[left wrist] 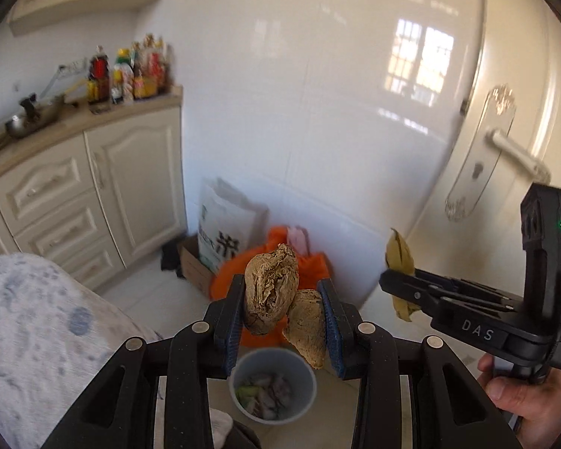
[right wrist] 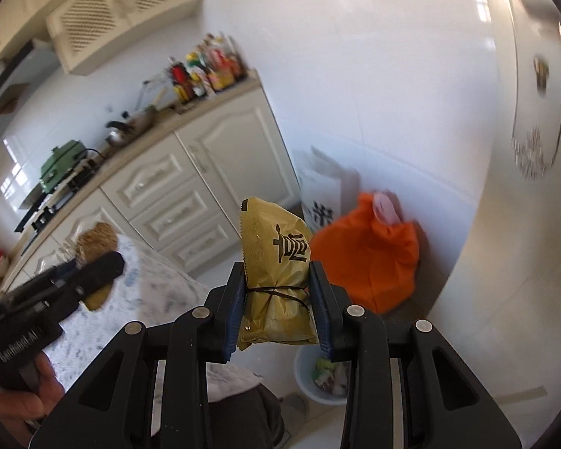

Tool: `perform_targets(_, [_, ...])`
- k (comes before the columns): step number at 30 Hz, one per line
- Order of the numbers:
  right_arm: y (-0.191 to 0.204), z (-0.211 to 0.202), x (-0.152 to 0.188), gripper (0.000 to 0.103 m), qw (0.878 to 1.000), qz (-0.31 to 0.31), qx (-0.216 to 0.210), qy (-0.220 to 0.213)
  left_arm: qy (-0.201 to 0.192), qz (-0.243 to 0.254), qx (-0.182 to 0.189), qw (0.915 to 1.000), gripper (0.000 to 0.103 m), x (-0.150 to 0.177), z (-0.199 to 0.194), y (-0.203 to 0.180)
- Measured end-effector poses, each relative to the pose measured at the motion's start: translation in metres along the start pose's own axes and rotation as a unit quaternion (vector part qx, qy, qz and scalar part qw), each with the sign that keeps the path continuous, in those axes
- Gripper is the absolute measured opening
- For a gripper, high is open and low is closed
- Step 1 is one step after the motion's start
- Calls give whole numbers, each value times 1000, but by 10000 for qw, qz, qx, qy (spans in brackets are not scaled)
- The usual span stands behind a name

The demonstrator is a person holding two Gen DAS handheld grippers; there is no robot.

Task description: Collect trash

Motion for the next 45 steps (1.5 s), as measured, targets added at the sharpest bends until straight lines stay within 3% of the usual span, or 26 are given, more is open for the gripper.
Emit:
perform_targets(9, [-44, 54, 45, 36, 9967, 445, 39, 674, 1026, 50, 130, 9946, 36, 33, 94, -35])
perform_targets(10, [-49, 59, 49, 36, 9960, 519, 70, 729, 1127, 76, 105, 9935, 41, 35, 105, -37])
perform_targets(11, [-53, 62, 52, 37, 9954, 583, 99, 758, 1223, 102, 71, 9924, 53, 30, 119, -35])
perform_targets(13, [-61, 69, 60, 49, 9933, 740, 127, 881, 1393, 179, -23, 9901, 75, 23, 146, -26])
perform_targets(14, [-65, 70, 64, 64, 9926, 780, 205, 911, 1430, 214, -56, 9895, 82, 18, 156, -22])
perform_targets(15, [-68, 70, 65, 69, 9924, 792, 252, 911, 1439, 247, -105, 9892, 84, 16, 161, -23])
perform_targets(17, [-73, 70, 67, 77, 9918, 852, 288, 910, 1475, 350, -252, 9881, 100, 13, 166, -23])
perform_targets(20, [-80, 69, 67, 103, 9912, 914, 446, 852, 1411, 522, -424, 9877, 102, 13, 166, -29])
perform_targets(21, [-83, 67, 66, 103, 9908, 943, 526, 818, 1401, 561, -464, 9875, 102, 14, 165, -31])
perform_targets(26, [-88, 62, 64, 103, 9877, 1142, 694, 809, 1243, 598, -610, 9886, 102, 25, 137, -29])
perform_targets(33, [-66, 43, 48, 103, 9909, 1012, 642, 617, 843, 478, -697, 9928, 102, 13, 76, -24])
perform_targets(45, [41, 0, 5, 103, 9989, 454, 104, 67, -48, 77, -1207, 9927, 102, -4, -81, 27])
Point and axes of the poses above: each gripper's, at about its wrist camera, not at the fingertips, and z roughly the way its jaws point, y to its left, x to its underside, the point moved 10 cm from there along z, roughly the way its jaws point, and after that the axes turned 7 degrees about -y, right-handed, at the moved point
